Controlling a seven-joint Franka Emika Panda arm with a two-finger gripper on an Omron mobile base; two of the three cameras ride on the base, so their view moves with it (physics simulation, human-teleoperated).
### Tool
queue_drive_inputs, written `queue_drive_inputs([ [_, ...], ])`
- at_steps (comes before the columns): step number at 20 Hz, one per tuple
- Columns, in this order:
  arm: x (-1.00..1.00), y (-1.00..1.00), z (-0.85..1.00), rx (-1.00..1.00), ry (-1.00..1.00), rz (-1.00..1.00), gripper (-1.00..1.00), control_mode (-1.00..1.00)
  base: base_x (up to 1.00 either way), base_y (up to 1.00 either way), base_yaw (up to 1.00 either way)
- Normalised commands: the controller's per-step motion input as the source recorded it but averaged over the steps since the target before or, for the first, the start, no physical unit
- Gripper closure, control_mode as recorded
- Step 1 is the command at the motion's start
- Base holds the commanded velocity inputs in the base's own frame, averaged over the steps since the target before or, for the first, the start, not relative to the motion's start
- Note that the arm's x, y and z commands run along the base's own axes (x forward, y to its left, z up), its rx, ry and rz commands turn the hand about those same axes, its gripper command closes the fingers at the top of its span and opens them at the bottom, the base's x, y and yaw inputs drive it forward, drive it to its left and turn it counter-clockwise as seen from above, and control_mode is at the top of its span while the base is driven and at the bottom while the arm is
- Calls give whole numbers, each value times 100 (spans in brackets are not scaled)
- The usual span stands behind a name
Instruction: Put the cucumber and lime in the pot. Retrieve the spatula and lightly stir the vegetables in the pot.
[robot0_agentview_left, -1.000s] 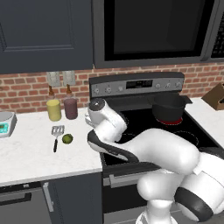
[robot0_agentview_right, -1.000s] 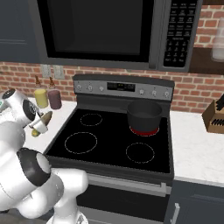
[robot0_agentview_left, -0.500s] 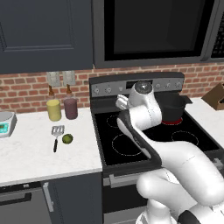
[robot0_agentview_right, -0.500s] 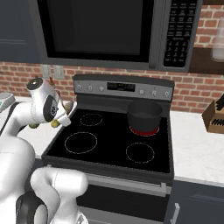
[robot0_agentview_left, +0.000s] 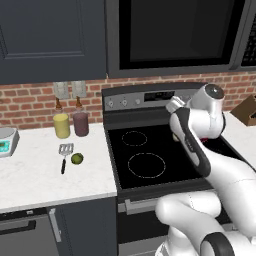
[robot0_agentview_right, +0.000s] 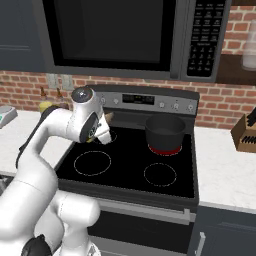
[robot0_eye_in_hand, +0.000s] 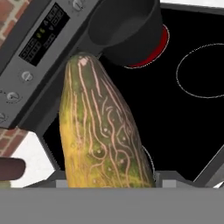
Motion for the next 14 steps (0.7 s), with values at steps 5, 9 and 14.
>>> queue_drive_inputs([
  [5, 0, -100, 1, 15, -13, 0, 100, -100, 0, 0, 0],
  [9, 6, -100, 0, 16, -16, 0, 100, -100, 0, 0, 0],
  [14, 29, -95, 2, 15, -18, 0, 100, -100, 0, 0, 0],
])
